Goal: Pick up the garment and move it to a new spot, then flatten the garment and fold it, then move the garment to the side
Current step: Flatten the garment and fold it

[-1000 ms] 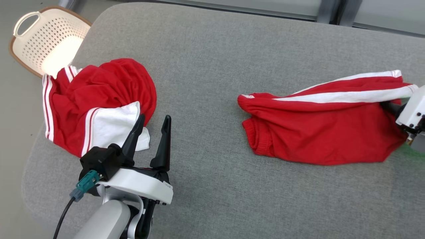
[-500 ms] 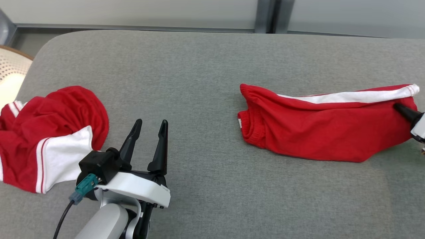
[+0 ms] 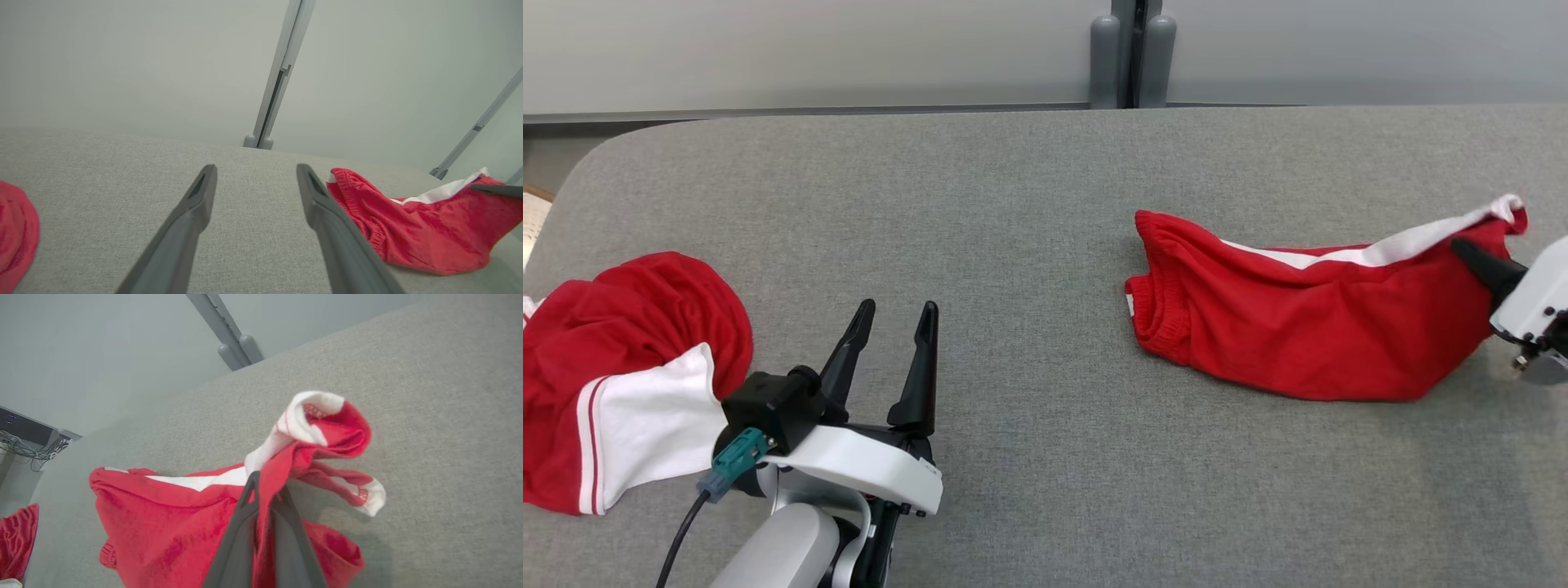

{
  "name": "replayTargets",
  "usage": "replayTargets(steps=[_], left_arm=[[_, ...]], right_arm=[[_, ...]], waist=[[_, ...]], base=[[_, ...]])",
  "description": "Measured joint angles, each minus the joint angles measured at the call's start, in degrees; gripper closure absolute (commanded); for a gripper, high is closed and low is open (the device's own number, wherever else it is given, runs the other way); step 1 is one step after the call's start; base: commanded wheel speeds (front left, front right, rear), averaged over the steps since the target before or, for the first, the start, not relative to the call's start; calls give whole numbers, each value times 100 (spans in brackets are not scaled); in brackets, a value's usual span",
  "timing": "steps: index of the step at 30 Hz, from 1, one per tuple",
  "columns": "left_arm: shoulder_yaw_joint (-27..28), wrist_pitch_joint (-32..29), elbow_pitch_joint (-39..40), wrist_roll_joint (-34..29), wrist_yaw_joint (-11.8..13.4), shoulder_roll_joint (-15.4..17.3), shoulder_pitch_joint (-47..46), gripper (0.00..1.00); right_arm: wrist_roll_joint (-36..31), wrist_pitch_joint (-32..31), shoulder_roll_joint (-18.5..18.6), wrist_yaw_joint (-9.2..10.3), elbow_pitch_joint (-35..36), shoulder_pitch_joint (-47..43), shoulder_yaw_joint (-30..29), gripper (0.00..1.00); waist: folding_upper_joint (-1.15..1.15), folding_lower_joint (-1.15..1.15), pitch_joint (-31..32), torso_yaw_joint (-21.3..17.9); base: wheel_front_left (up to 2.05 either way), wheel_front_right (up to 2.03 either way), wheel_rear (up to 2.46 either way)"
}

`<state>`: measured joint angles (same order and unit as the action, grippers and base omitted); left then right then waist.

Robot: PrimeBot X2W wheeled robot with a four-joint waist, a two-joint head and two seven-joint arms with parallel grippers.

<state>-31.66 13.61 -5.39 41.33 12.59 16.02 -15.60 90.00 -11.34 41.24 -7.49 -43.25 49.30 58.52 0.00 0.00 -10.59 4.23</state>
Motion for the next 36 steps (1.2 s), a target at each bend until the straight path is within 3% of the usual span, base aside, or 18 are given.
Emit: replayTargets(steps=[8,23,24,26,27,28,36], left_arm=[[-53,4,-66,56,-44,-71,27,0],[-21,81,-274,57,-152,-282,32,0],[-16,89,-287,55,-155,-291,32,0],[8,104,-313,55,-168,-300,32,0],[23,105,-327,55,-169,-296,32,0],[37,105,-348,55,-172,-292,34,0],[188,114,-346,48,-192,-211,36,0]], right_arm=[[-355,-7,-405,0,455,310,224,100],[-614,-285,-1379,0,-166,544,569,100],[-639,-298,-1434,0,-214,560,593,97],[-651,-348,-1519,0,-240,575,647,55],[-668,-345,-1560,0,-226,576,662,15],[-691,-328,-1599,0,-204,576,676,0],[-846,143,-1618,0,520,535,740,0]], waist=[[0,0,119,294],[0,0,-41,874],[0,0,-48,878],[0,0,-45,860],[0,0,-40,838],[0,0,-35,809],[0,0,94,418]], base=[[0,0,0],[0,0,0],[0,0,0],[0,0,0],[0,0,0],[0,0,0],[0,0,0]])
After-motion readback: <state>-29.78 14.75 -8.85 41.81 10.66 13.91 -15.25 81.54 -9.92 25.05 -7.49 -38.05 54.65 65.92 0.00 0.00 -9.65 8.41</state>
